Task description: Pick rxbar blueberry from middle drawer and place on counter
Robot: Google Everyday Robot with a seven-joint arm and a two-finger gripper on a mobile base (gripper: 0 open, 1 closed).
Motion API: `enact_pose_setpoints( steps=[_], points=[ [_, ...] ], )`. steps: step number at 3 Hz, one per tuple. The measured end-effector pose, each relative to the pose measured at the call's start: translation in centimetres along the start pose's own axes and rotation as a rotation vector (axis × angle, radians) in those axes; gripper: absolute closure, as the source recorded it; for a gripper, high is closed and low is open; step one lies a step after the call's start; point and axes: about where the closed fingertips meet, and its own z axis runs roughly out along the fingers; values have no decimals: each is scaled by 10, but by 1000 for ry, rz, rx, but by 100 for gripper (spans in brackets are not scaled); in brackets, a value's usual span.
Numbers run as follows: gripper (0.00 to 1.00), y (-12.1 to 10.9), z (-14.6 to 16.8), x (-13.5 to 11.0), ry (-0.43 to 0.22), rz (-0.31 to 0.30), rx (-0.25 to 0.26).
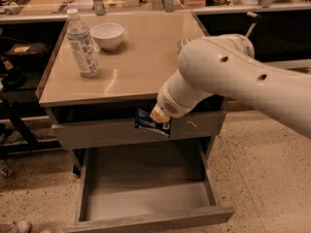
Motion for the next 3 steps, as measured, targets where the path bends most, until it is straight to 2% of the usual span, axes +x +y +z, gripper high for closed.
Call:
enact_pose_setpoints(
  steps=[1, 3],
  points=[
    [100, -12, -24, -28, -16, -34, 38],
    [100, -47, -49, -71, -53, -61, 89]
  ],
)
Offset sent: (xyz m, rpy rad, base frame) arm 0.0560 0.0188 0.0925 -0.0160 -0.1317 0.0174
